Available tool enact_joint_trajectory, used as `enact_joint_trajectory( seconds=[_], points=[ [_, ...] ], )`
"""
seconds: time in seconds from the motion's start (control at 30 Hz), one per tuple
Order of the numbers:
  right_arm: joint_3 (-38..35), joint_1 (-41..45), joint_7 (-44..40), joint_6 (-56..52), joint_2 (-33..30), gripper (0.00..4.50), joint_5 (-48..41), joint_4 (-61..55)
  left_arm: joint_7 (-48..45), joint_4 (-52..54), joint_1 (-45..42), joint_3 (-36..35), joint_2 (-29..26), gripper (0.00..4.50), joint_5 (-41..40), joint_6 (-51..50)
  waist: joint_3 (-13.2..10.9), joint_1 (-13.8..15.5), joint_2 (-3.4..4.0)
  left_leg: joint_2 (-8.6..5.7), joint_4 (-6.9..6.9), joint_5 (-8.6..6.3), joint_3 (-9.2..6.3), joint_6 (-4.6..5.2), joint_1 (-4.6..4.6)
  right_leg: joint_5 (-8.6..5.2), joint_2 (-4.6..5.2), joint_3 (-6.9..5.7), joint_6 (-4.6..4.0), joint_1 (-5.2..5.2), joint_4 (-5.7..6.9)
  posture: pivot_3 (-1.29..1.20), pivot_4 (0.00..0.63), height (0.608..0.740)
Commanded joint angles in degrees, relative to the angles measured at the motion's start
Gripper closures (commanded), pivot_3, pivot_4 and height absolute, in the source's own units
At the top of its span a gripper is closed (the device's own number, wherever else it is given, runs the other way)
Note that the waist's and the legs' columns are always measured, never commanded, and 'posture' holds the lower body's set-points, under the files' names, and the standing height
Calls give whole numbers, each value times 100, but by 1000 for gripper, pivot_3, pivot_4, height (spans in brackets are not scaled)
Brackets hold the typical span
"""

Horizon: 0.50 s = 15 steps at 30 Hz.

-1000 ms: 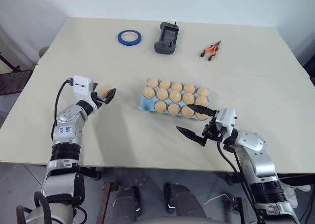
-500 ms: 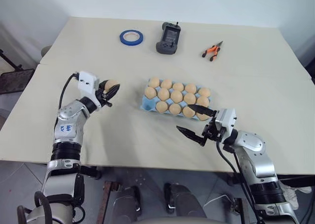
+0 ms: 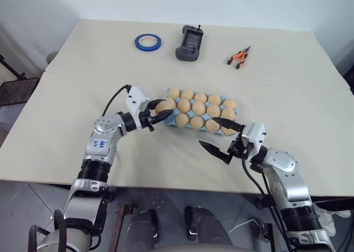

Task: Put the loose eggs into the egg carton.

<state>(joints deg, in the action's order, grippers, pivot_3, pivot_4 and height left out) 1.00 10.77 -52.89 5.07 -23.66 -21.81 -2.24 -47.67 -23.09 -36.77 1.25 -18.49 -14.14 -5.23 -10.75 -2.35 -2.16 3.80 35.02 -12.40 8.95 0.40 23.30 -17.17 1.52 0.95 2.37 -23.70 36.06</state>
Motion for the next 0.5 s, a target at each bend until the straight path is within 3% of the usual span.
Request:
enact_joint_trajectory(
  seconds=[0.03,0.1,0.13,0.5],
  points=[
    [-48,-6,42,102,17,0,-38,-292,-52,151,-61,-29,-69,781,11,61,0,-10,0,0,1,0,0,0,0,0,0,0,0,0,2,0,150,740],
    [-52,-11,45,90,11,0,-48,-310,-29,258,8,-138,-225,176,16,116,0,-16,0,0,2,0,-1,0,-1,0,-1,0,0,0,6,0,150,740],
    [-59,-13,44,85,4,0,-52,-315,-30,326,52,-216,-315,84,-16,111,0,-21,0,1,2,1,-2,0,-1,0,-1,0,0,0,7,0,150,740],
    [-397,-301,-236,-15,-516,0,-219,-367,-1002,1173,1801,-1183,-1920,84,-474,341,-2,-88,4,6,-11,-2,-6,-7,-4,-10,7,-6,-18,-2,4,0,150,740]
  ],
)
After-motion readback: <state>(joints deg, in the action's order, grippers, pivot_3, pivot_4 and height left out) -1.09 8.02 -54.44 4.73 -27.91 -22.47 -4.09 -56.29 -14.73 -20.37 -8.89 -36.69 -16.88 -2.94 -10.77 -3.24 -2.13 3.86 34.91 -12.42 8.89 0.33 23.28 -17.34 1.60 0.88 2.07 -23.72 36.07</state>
